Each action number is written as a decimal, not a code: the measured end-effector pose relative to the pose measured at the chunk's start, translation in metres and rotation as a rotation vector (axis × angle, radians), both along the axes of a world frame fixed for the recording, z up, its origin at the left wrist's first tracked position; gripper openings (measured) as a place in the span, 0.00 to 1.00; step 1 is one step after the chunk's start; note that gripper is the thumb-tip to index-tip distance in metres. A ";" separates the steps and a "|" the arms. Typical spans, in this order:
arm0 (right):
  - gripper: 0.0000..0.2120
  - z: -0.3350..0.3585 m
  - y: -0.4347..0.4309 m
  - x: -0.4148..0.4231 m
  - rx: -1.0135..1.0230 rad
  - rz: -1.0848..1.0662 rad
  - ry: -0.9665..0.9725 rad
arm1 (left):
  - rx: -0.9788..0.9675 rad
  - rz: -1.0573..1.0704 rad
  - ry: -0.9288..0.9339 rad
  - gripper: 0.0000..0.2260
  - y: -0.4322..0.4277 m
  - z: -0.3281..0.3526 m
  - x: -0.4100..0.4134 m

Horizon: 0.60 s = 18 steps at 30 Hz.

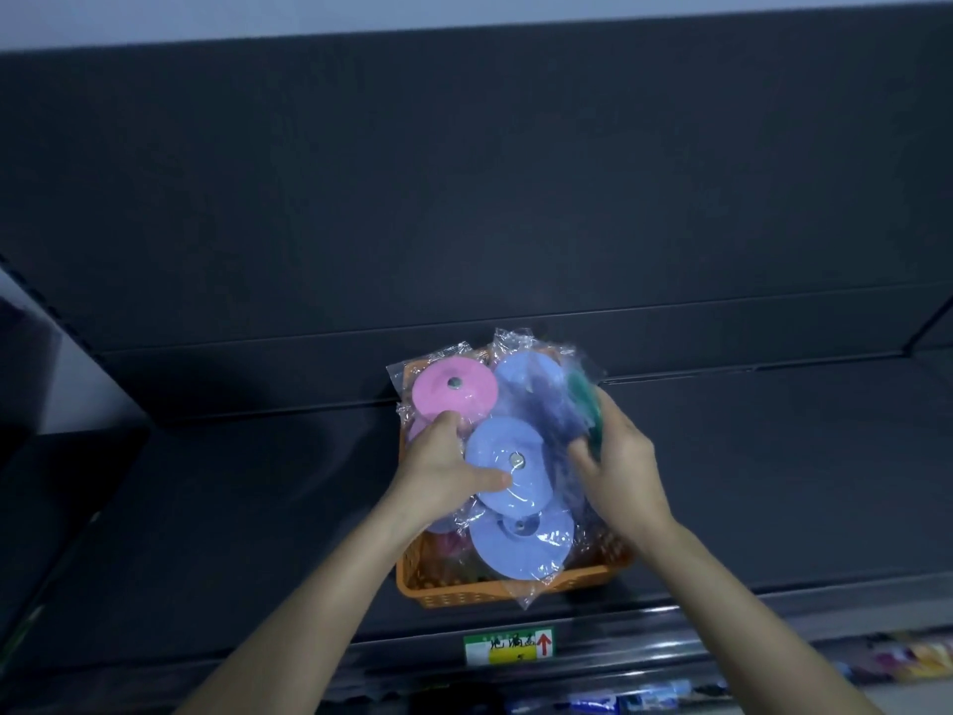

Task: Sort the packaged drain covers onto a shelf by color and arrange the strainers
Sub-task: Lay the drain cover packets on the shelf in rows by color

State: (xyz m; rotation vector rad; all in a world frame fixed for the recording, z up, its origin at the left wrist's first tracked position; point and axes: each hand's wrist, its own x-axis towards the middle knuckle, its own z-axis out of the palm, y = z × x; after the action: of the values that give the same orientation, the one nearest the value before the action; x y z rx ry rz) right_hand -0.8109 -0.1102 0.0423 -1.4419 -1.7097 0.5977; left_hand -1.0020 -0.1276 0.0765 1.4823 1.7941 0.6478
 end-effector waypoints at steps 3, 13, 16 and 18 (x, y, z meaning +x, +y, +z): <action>0.25 0.002 -0.001 0.004 0.006 0.020 0.022 | 0.017 -0.102 0.073 0.25 -0.002 -0.006 -0.004; 0.27 -0.001 -0.017 0.007 0.018 0.076 0.023 | 0.533 -0.630 0.584 0.27 -0.016 -0.022 -0.033; 0.26 0.000 -0.018 0.004 0.010 0.076 0.058 | 0.322 -0.880 0.706 0.38 -0.021 -0.022 -0.039; 0.25 0.003 -0.018 0.001 -0.012 0.028 0.111 | 0.337 -0.896 0.784 0.39 -0.023 -0.024 -0.034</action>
State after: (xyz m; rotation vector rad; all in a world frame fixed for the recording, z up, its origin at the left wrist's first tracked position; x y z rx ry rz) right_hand -0.8100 -0.1285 0.0453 -1.3695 -1.6445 0.6920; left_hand -1.0365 -0.1502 0.0529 2.7641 1.2663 -0.1404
